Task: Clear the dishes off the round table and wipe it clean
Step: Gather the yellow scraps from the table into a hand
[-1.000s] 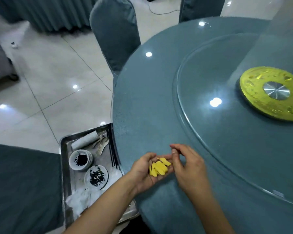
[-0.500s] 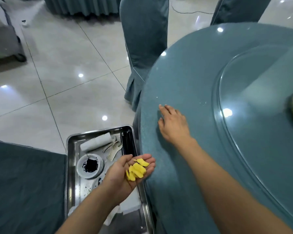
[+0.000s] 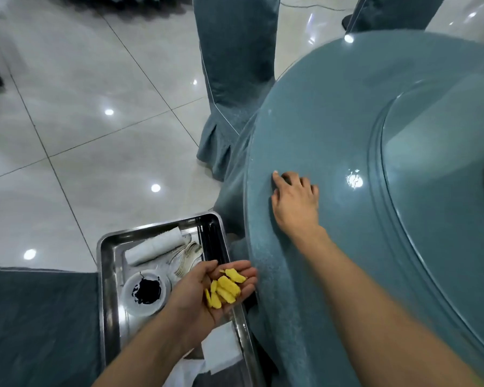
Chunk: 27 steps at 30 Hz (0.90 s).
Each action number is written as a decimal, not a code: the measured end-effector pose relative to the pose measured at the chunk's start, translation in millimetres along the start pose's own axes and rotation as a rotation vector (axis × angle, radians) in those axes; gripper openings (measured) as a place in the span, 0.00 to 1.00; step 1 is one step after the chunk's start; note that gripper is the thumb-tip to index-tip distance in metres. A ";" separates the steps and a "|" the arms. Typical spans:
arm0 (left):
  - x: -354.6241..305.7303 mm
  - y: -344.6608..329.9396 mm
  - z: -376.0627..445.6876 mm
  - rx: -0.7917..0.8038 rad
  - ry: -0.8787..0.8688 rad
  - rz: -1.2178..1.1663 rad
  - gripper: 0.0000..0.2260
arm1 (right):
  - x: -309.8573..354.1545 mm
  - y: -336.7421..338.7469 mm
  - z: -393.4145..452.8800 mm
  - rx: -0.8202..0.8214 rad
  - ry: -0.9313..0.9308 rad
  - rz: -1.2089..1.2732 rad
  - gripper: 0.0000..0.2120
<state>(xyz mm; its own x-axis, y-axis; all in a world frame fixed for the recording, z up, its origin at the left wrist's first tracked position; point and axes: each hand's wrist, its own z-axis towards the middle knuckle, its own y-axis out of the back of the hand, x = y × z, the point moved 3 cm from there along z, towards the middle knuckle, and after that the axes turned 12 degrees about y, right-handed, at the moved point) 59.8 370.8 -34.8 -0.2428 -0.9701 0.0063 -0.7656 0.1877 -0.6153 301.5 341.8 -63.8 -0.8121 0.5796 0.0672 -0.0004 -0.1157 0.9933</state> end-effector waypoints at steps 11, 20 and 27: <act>22.9 3.4 0.3 -0.012 0.067 0.053 0.24 | -11.0 0.6 -55.6 -0.095 -0.038 0.135 0.05; 42.8 0.9 -3.1 -0.019 0.071 0.101 0.24 | -6.1 0.6 -81.3 -0.142 0.010 0.118 0.16; 42.1 12.0 -10.3 -0.030 0.050 0.107 0.24 | 10.9 8.3 -96.9 -0.057 0.057 -0.001 0.17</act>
<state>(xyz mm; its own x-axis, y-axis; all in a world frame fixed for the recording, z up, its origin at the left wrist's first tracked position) 34.3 333.8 -33.7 -0.3527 -0.9355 -0.0189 -0.7512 0.2952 -0.5904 236.2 269.0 -64.0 -0.8441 0.5329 0.0595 -0.0329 -0.1622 0.9862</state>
